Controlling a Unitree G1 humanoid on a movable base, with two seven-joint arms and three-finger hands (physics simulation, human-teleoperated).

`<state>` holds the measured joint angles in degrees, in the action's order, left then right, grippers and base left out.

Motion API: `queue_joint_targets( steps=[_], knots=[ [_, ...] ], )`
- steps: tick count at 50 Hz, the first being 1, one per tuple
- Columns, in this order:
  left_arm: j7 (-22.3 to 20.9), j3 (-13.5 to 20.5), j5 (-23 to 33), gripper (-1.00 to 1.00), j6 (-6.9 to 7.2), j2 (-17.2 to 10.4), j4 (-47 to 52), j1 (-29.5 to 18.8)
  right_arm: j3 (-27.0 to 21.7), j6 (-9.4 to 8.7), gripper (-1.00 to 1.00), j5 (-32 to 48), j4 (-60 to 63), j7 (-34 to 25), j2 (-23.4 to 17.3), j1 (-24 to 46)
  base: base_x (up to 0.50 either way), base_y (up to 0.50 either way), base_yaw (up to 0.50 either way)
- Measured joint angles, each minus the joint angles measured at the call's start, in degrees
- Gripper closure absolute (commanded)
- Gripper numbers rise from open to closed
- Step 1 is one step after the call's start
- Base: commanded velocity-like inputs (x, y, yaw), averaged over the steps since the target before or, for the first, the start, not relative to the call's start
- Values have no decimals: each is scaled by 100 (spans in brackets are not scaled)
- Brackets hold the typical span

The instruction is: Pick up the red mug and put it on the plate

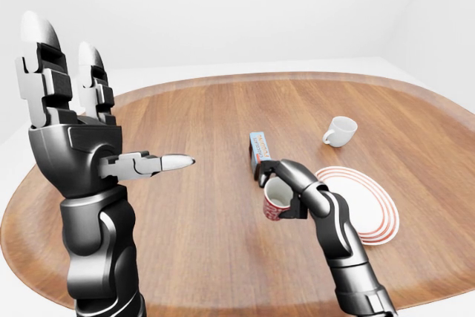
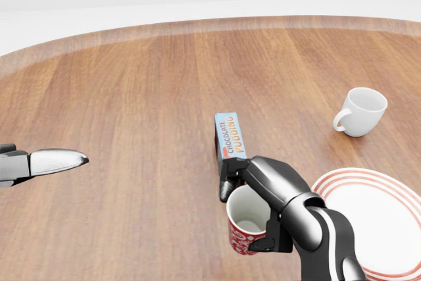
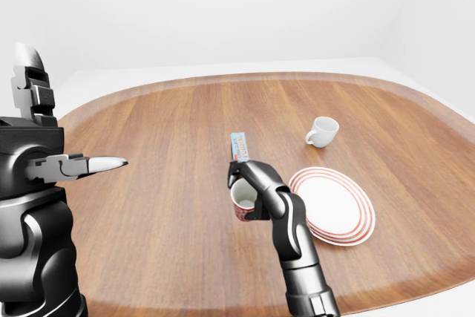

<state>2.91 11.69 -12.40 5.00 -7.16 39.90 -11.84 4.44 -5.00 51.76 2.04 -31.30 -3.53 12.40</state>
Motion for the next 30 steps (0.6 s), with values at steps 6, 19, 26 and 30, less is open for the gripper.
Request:
queue_joint_targets(
  steps=[6,19,26,30],
  knots=[
    [-1,9,-4,-100,0,-4,-12,0,-168,0,100,-73,99,-55,-139,-73,0,0,0],
    [6,13,-13,-100,0,-8,1,3,-643,0,100,-238,196,-78,-498,-206,0,0,0],
    [5,10,-11,-100,0,-2,32,16,-904,0,100,-314,136,-61,-722,-150,0,0,0],
    [6,7,-8,-100,0,1,42,21,-1067,0,100,-370,26,-17,-881,-70,0,0,0]
  ],
)
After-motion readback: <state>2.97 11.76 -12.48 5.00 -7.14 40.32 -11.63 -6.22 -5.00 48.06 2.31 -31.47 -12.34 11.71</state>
